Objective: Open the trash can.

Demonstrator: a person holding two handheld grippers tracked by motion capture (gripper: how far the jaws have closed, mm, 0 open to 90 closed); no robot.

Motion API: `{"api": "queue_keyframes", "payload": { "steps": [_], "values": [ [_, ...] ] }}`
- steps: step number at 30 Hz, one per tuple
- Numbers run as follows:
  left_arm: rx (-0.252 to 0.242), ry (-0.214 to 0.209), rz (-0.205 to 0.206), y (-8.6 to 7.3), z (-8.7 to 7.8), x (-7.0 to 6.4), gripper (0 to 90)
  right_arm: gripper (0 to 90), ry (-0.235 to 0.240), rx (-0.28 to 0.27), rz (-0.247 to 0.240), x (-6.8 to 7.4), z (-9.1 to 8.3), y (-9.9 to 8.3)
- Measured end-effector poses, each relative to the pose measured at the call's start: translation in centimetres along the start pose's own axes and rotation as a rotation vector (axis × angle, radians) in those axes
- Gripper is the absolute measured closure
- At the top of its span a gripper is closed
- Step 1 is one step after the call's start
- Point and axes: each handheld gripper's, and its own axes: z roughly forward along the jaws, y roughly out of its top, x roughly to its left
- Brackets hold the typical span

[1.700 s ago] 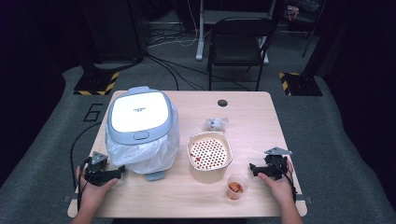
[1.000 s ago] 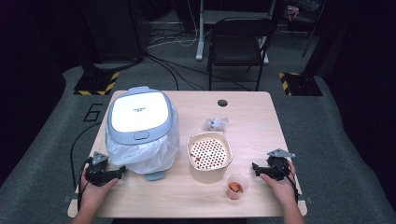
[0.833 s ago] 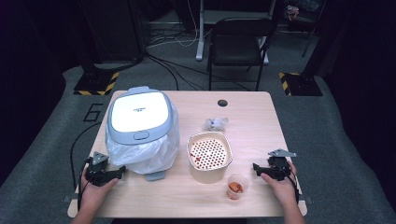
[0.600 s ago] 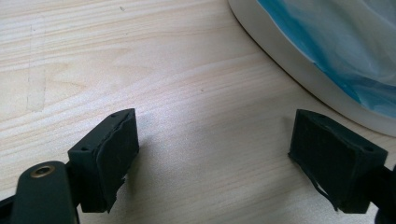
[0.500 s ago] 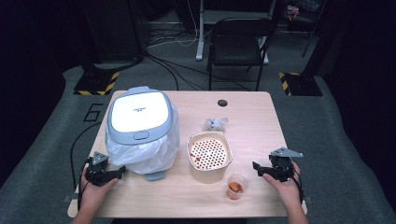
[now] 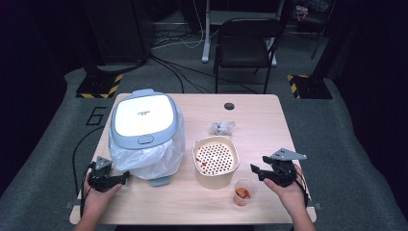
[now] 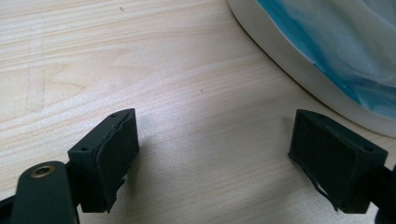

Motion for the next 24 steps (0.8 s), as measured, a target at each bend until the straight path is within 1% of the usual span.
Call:
{"api": "queue_keyframes", "payload": {
  "steps": [1, 2, 3, 4, 6, 8, 11, 12, 13, 14, 16, 18, 20, 22, 24],
  "values": [
    [-0.001, 0.000, -0.001, 0.0, 0.0, 0.0, 15.1, 35.2, 0.005, -0.001, -0.012, 0.2, -0.1, 0.0],
    [0.000, 0.000, -0.001, 0.0, 0.0, 0.0, 15.1, 33.7, 0.017, -0.003, -0.014, 0.5, -0.3, -0.1],
    [0.000, 0.000, -0.001, 0.0, 0.0, 0.0, 15.1, 33.7, 0.017, -0.003, -0.014, 0.5, -0.3, -0.1],
    [0.001, 0.000, 0.000, 0.0, 0.0, 0.0, 15.1, 28.8, 0.047, -0.003, -0.026, 1.2, -0.6, -0.2],
    [0.000, 0.000, -0.001, 0.0, 0.0, 0.0, 15.1, 25.4, 0.075, -0.005, -0.034, 1.6, -0.8, -0.3],
    [-0.004, 0.000, -0.006, 0.0, 0.0, 0.0, 15.2, 20.0, 0.100, -0.007, -0.047, 2.2, -1.0, -0.5],
    [-0.010, 0.000, -0.010, 0.0, 0.1, -0.1, 15.1, 15.5, 0.125, -0.009, -0.053, 2.9, -1.2, -0.6],
    [-0.010, 0.000, -0.010, 0.0, 0.1, -0.1, 15.2, 15.5, 0.125, -0.009, -0.053, 2.9, -1.2, -0.6],
    [-0.010, -0.001, -0.010, 0.0, 0.1, -0.1, 15.2, 14.6, 0.137, -0.007, -0.047, 3.2, -1.3, -0.6],
    [-0.010, -0.001, -0.010, 0.0, 0.1, -0.1, 15.1, 14.0, 0.149, -0.008, -0.055, 3.5, -1.2, -0.5],
    [-0.008, -0.002, -0.008, 0.0, 0.1, -0.1, 15.1, 13.8, 0.152, -0.006, -0.058, 3.7, -1.3, -0.6],
    [-0.008, -0.002, -0.008, 0.0, 0.1, -0.1, 15.1, 13.0, 0.167, -0.009, -0.068, 4.1, -1.2, -0.5],
    [-0.008, -0.002, -0.008, 0.0, 0.1, -0.1, 15.2, 11.4, 0.190, -0.013, -0.075, 4.6, -1.0, -0.7],
    [-0.008, -0.002, -0.009, 0.0, 0.1, -0.1, 15.1, 10.5, 0.193, -0.014, -0.080, 4.8, -0.9, -0.8],
    [-0.007, -0.002, -0.007, 0.0, 0.1, -0.1, 15.1, 9.6, 0.202, 0.002, -0.096, 5.2, -0.7, -1.1]
  ]
}}
